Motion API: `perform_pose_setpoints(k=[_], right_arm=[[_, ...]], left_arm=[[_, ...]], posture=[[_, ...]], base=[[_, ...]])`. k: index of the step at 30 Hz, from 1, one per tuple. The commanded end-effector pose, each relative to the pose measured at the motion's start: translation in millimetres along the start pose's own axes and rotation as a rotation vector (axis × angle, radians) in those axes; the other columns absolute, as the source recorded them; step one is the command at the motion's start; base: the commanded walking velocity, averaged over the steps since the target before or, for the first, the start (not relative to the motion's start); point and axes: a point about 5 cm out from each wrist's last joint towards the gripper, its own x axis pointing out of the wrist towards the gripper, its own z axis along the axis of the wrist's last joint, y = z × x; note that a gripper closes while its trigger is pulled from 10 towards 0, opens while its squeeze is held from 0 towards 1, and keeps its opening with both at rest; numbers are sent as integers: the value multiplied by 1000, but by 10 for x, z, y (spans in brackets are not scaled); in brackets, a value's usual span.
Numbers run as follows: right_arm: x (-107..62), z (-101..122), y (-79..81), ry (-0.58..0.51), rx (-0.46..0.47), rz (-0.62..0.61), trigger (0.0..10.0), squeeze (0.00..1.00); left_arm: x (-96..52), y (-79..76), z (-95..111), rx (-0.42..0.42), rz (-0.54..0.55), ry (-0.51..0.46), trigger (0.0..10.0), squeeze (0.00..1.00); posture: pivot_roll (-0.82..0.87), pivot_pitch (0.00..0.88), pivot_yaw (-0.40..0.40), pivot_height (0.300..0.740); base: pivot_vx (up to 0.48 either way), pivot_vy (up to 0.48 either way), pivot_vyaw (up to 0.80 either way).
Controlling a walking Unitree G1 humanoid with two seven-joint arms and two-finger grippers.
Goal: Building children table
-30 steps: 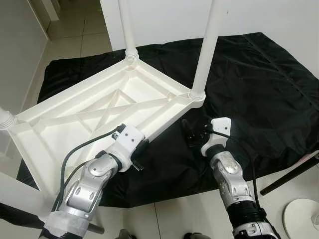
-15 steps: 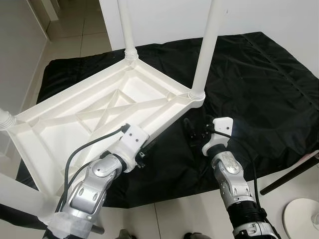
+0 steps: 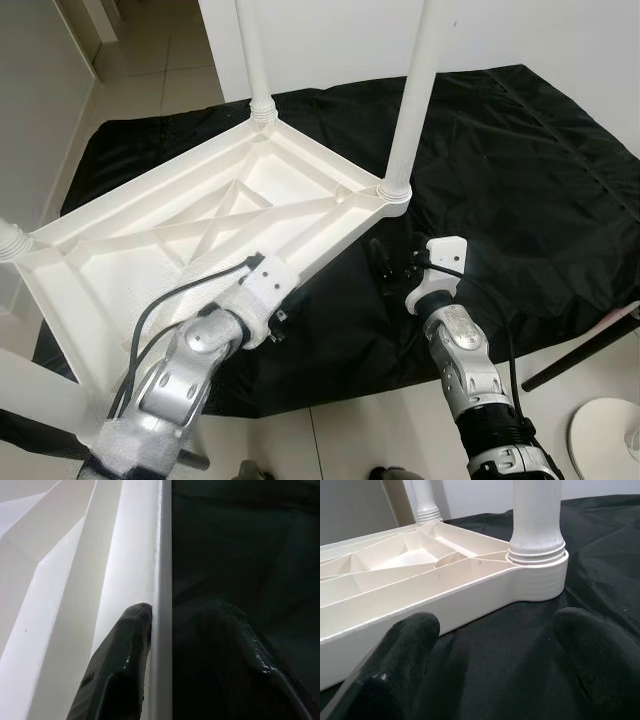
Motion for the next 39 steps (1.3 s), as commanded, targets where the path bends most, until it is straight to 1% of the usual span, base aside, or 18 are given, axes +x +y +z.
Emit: perform_pose_setpoints(k=[1,2,3,6,11,13,16,20,21,22,23,24,25,26,32,33,36,39], right_arm=[[11,-8,26,2,2,6,10000,0],[9,-5,21,1,2,4,10000,0],[2,-7,13,2,2,0,10000,0],[-3,-9,8,2,1,-3,10000,0],[-12,-18,-3,5,1,-15,10000,0],[-12,-18,-3,5,1,-15,10000,0],[-7,-11,-14,1,0,-24,10000,0],[-8,-6,-20,-1,-2,-29,10000,0],[-8,-5,-19,-1,-2,-29,10000,0],[-8,-5,-19,-1,-2,-29,10000,0],[-5,-8,-12,-1,-2,-30,10000,0],[0,-11,-5,-1,0,-29,10000,0],[2,-14,0,0,1,-29,10000,0],[7,-13,7,-1,2,-28,10000,0],[15,-9,14,-2,3,-25,10000,0],[19,-11,18,-1,5,-25,10000,0],[25,-17,44,-1,8,-20,10000,0],[26,-19,67,-1,10,-13,10000,0]], left_arm=[[9,12,-149,-33,33,72,6980,0],[16,22,-138,-37,30,69,1686,0],[24,22,-122,-47,20,60,0,0],[28,20,-112,-56,13,56,0,0],[139,-21,-20,-11,-33,38,0,0],[139,-21,-20,-11,-33,38,0,0],[267,-50,75,13,-48,17,0,0],[344,-57,146,27,-34,-1,235,0],[375,-57,182,32,-26,-10,3490,0],[375,-57,182,32,-26,-10,3490,0],[431,-48,248,44,-8,-29,7804,0],[473,-40,304,55,6,-46,9333,0],[501,-36,341,62,15,-58,9333,0],[522,-34,385,82,18,-76,10000,0],[556,-30,473,136,19,-113,10000,0],[556,-41,503,117,-2,-130,10000,1000],[516,-60,537,100,-22,-160,10000,1000],[459,-84,566,119,-25,-200,10000,1000]], posture=[[-20,109,93,740],[-24,110,95,740],[-28,111,98,740],[-28,111,98,740],[-38,118,104,740],[-38,118,104,740],[-42,117,107,740],[-48,115,108,740],[-48,115,110,740],[-48,115,110,740],[-47,115,108,740],[-47,115,108,740],[-47,115,108,740],[-42,116,105,740],[-36,116,104,740],[-32,118,102,740],[-27,121,97,740],[-23,123,95,740]], base=[[0,0,0],[0,0,0],[0,0,0],[0,0,0],[0,0,0],[0,0,0],[0,0,0],[0,0,0],[0,0,0],[0,0,0],[0,0,0],[0,0,0],[0,0,0],[0,0,0],[0,0,0],[0,0,0],[0,0,0],[0,0,0]])
